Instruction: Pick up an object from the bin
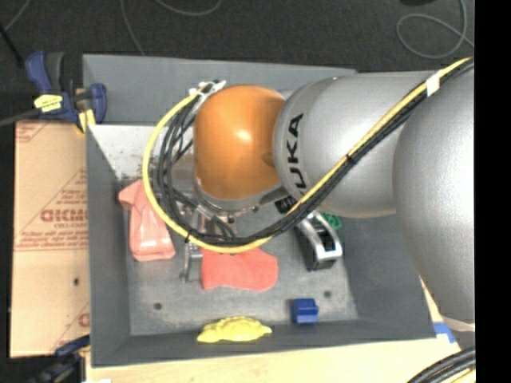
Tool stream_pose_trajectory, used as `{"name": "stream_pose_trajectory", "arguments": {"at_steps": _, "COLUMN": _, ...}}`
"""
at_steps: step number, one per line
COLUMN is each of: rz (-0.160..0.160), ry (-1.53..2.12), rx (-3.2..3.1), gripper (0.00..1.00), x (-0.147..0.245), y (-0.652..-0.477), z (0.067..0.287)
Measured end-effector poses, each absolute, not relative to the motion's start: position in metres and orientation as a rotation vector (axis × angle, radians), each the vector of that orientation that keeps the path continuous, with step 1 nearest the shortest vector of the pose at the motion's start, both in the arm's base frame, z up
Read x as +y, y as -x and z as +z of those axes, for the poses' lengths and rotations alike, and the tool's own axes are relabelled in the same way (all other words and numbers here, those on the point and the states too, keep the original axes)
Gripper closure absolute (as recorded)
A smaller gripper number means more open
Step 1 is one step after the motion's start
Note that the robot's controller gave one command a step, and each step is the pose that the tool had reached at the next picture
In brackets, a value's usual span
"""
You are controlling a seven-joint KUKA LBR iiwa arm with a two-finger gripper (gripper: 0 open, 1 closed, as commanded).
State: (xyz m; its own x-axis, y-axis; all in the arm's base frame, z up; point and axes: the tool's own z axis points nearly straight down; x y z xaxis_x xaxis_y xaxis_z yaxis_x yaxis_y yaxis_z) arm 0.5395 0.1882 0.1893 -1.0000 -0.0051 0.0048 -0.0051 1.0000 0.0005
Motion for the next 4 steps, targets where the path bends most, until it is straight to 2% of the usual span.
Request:
{"name": "stream_pose_trajectory", "arguments": {"at_steps": 1, "rz": -0.003, "ry": -0.001, "rx": -3.144, "gripper": 0.0, "x": 0.187, "y": -0.541, "z": 0.194}}
{"name": "stream_pose_trajectory", "arguments": {"at_steps": 2, "rz": -0.007, "ry": -0.246, "rx": -3.141, "gripper": 0.0, "x": 0.169, "y": -0.562, "z": 0.171}}
{"name": "stream_pose_trajectory", "arguments": {"at_steps": 3, "rz": 0.005, "ry": -0.528, "rx": -3.084, "gripper": 0.0, "x": 0.151, "y": -0.547, "z": 0.174}}
{"name": "stream_pose_trajectory", "arguments": {"at_steps": 4, "rz": -0.007, "ry": -0.552, "rx": -3.116, "gripper": 0.0, "x": 0.148, "y": -0.53, "z": 0.195}}
